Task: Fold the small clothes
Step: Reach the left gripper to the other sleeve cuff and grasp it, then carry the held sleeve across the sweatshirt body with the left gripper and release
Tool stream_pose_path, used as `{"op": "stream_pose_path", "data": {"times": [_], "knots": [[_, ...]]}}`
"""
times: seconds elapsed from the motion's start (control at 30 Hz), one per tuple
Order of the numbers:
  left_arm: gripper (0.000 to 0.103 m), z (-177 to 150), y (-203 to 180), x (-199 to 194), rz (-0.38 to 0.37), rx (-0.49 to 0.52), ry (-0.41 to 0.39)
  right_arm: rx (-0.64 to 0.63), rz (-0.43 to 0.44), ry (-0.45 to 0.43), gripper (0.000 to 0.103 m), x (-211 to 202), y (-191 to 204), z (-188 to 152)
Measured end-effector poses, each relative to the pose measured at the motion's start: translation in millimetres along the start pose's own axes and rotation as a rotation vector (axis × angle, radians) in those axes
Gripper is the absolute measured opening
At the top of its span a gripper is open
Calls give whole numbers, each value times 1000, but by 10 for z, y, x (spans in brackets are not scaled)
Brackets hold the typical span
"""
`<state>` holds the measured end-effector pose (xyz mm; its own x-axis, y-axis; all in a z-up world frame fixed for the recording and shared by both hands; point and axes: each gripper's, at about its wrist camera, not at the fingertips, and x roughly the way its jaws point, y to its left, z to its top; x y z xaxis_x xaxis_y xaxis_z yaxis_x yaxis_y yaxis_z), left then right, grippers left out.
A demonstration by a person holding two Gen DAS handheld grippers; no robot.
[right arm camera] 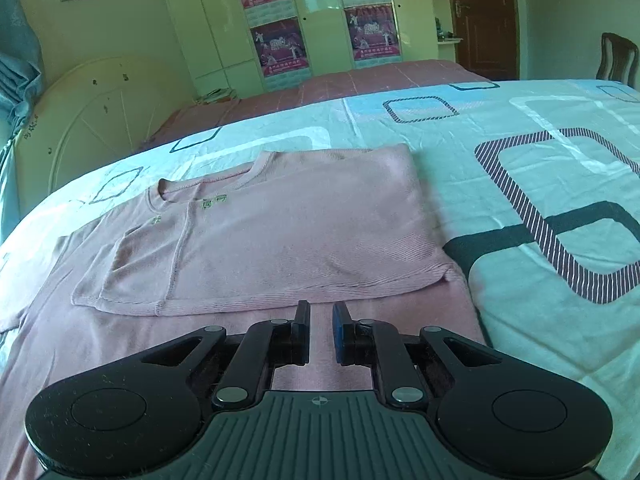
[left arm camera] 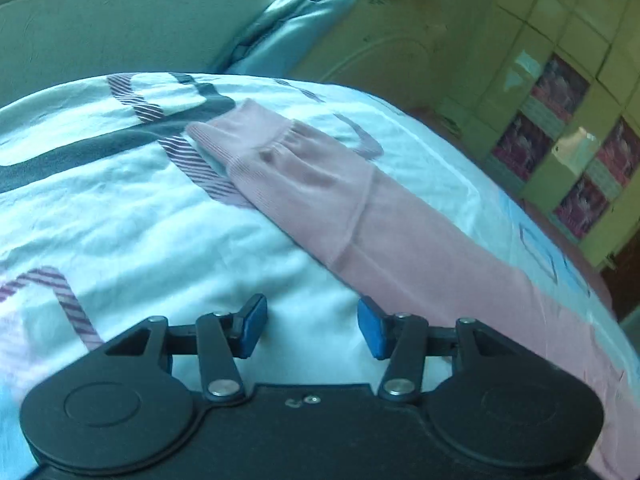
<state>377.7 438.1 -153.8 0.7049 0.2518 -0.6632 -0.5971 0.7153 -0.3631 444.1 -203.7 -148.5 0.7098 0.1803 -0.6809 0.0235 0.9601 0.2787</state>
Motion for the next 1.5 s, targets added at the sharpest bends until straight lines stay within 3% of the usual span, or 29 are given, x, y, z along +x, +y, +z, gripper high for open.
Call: {"op": "stream_pose_path", "data": {"times": [0.07,0.17,0.27,0.37,0.5,0.6,0.73,0.87,0.97,1.07,1.23,1.37,1.5], "knots": [[51,190,188,133,-39,-59,-2,34,-24,5,13,9,144,-16],[61,407,377,309,-114,-143,-24,105,-41,3,13,-13,335,-20],[59,539,456,472,-137,-169,-30,154,-58,0,13,-37,497,17],[46,618,550,594,-139,-206,-46,168,-75,-10,13,-77,625,75],[15,648,682,681,-118,-250,-61,156,-93,-24,13,-86,742,159],[11,657,563,596,-101,-178,-87,161,-109,-21,13,-39,757,189],[11,626,-2,376,-176,-11,-140,178,-98,-20,13,6,717,185],[10,385,-794,231,-291,131,-109,173,-68,-23,13,53,637,178],[10,-4,-1530,73,-386,246,-79,190,-33,-29,13,80,501,203],[10,-483,-2249,-50,-434,393,-32,204,7,-28,13,111,300,260],[10,-1282,-3275,-133,-472,610,34,235,78,-28,13,96,-47,358],[10,-1779,-3810,-126,-479,692,45,253,133,-24,13,22,-310,405],[15,-2320,-4191,27,-470,817,133,275,175,-16,13,-33,-543,408]]}}
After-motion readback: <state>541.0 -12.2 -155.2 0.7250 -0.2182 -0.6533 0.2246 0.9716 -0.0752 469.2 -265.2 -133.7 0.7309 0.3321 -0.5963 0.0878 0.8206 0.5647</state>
